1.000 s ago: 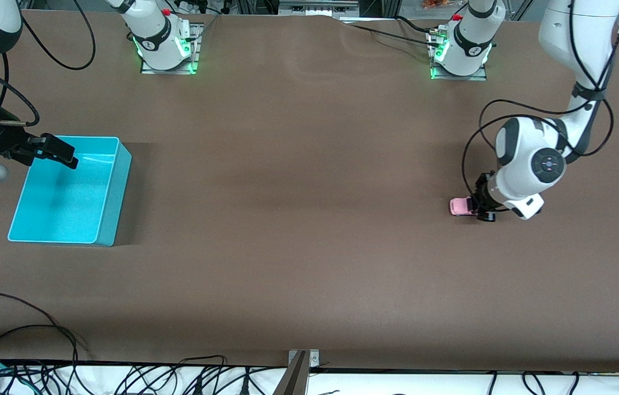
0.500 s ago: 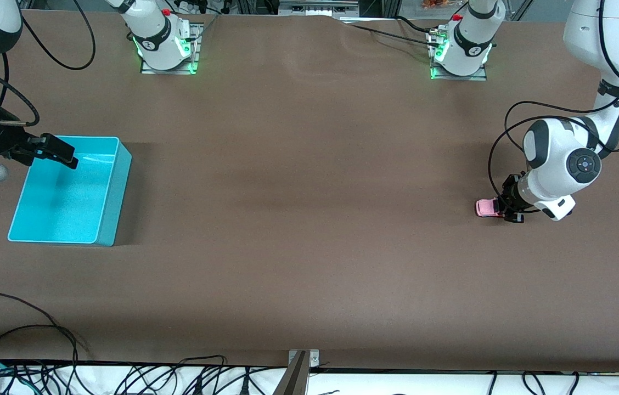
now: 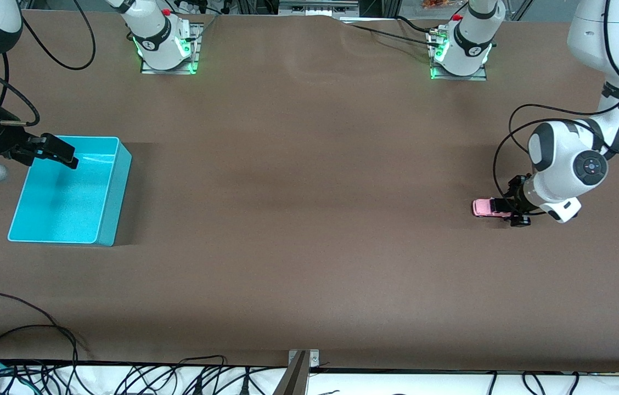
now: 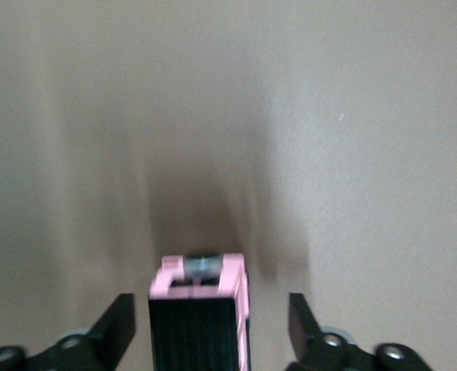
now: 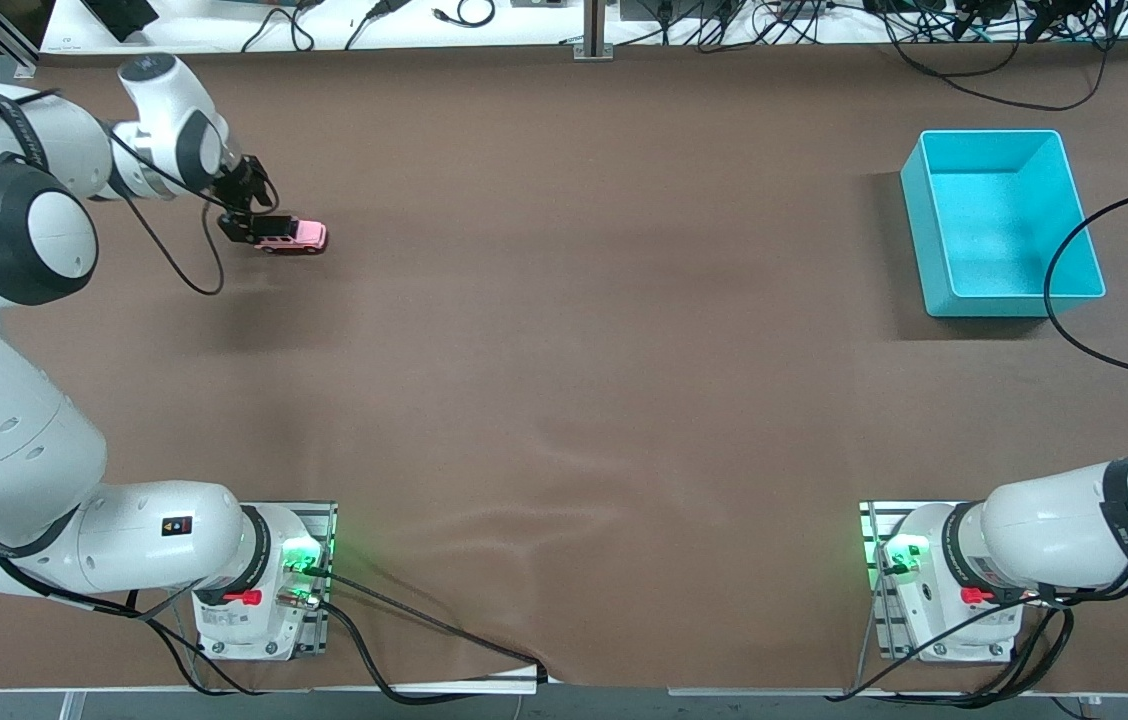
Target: Wind and store pink jeep toy
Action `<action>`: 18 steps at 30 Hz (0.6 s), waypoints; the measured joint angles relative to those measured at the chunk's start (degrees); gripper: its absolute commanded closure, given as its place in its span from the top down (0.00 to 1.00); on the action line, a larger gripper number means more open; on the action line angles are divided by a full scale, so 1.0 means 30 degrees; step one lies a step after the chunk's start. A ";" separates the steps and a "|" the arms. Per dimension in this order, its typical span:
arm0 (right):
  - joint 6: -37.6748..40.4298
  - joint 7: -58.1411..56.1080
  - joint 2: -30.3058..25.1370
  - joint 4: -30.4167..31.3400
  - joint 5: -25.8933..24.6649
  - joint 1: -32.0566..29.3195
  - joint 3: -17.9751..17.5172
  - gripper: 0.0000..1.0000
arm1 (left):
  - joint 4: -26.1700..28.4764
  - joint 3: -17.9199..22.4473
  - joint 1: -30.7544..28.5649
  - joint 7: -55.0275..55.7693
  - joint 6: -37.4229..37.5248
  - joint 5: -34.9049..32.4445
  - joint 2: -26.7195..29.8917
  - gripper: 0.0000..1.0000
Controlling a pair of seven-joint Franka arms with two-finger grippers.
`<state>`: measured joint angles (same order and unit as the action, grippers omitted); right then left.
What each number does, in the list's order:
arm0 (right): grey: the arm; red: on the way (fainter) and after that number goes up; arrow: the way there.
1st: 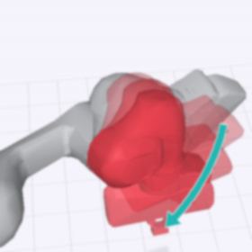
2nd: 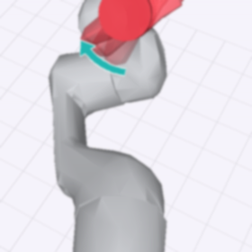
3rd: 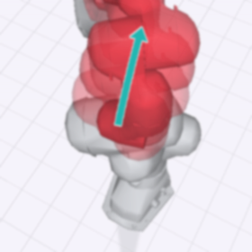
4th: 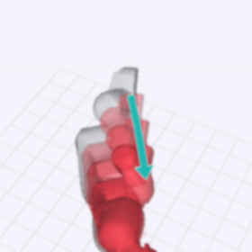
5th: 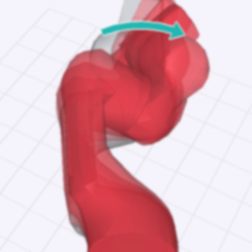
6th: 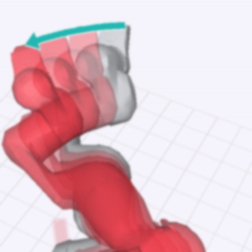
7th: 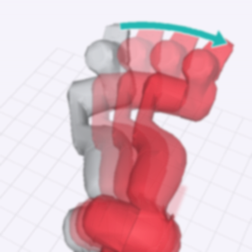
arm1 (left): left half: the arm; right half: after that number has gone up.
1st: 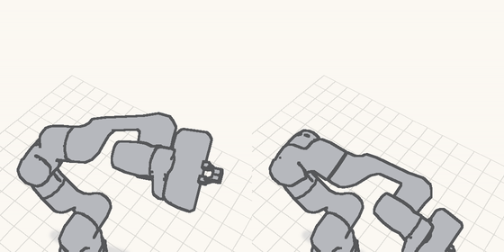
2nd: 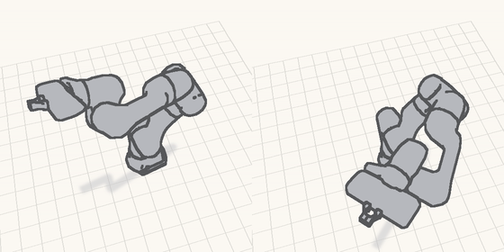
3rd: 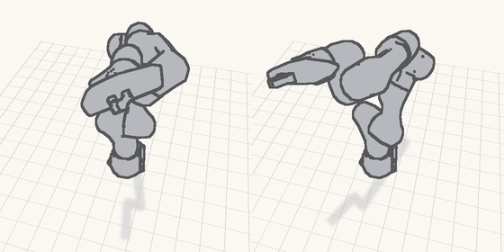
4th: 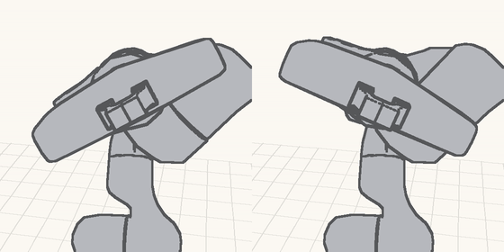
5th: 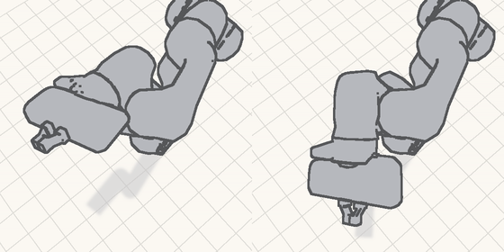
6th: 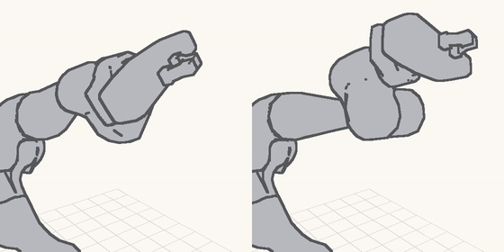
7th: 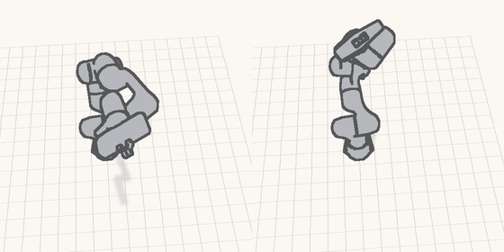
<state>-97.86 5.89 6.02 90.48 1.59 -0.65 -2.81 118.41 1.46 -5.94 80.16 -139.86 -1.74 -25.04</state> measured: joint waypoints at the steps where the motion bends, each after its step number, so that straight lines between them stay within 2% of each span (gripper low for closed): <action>1: 0.0000 0.0000 0.0001 0.0000 0.0000 0.0000 0.0000 1.00 | -0.0347 0.0003 -0.0097 -0.0186 0.0564 0.0000 0.0037 1.00; 9: 0.0000 0.0000 0.0000 -0.0002 0.0000 -0.0001 0.0000 1.00 | -0.2848 -0.0012 -0.0340 -0.1605 0.5205 -0.0002 0.1195 1.00; 10: 0.0000 0.0000 0.0000 -0.0002 0.0000 0.0000 -0.0001 1.00 | -0.3052 -0.0029 -0.0338 -0.1834 0.5552 -0.0002 0.1465 1.00; 11: 0.0001 0.0000 0.0001 -0.0003 0.0000 0.0000 -0.0001 1.00 | -0.3499 -0.0088 -0.0325 -0.2558 0.6275 -0.0002 0.2563 1.00; 18: 0.0001 0.0000 0.0001 -0.0004 0.0000 0.0000 -0.0001 1.00 | -0.4040 -0.0135 -0.0309 -0.4873 0.6747 -0.0017 0.3355 1.00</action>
<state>-97.86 5.89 6.02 90.47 1.59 -0.65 -2.82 106.29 1.05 -6.87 65.54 -119.62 -1.79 -14.97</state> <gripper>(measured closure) 0.000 0.000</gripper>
